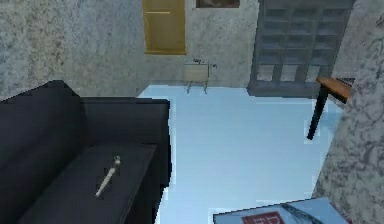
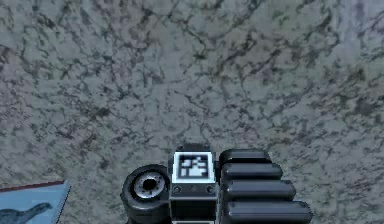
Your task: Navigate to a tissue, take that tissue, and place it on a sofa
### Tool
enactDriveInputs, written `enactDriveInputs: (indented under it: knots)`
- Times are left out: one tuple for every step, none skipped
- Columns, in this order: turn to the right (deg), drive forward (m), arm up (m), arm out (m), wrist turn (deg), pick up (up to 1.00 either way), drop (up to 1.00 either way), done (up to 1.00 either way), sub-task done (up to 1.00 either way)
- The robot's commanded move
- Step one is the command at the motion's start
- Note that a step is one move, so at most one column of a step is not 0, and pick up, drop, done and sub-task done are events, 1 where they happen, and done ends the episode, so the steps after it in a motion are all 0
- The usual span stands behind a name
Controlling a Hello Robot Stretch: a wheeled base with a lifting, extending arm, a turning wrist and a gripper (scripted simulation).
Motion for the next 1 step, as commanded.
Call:
enactDriveInputs:
  knots:
    - [0.0, 0.45, 0.00, 0.00, 0.0, 0.00, 0.00, 0.00, 0.00]
